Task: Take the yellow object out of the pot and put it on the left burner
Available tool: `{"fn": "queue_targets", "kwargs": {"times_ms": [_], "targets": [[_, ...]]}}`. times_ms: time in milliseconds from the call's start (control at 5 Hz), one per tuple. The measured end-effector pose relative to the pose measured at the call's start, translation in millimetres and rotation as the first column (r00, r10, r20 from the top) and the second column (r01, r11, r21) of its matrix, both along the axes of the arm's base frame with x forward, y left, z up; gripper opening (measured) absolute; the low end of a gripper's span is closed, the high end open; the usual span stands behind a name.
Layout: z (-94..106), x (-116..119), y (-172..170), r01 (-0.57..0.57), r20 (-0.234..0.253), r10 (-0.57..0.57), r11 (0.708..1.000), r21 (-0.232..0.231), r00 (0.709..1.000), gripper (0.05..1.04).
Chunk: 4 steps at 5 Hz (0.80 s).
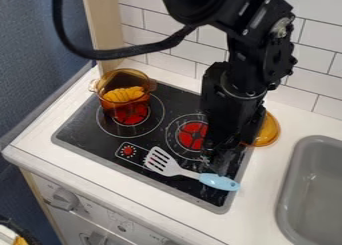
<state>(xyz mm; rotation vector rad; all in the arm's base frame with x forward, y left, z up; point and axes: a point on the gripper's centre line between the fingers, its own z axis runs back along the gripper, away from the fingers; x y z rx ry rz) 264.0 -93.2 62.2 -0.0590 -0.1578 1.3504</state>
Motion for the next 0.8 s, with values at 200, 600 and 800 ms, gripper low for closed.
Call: {"fn": "queue_targets", "kwargs": {"times_ms": [200,600,800], "targets": [[-6.2,-2.1,-0.1,0.007,-0.021,-0.007,1.000,0.003,1.000,1.000],[-8.4,4.0,23.9,0.061,0.004,-0.061,0.998,-0.016,0.998,1.000],[0.6,9.0,46.8,-0.060,0.045,0.061,0.998,-0.017,0.997,1.000]]}}
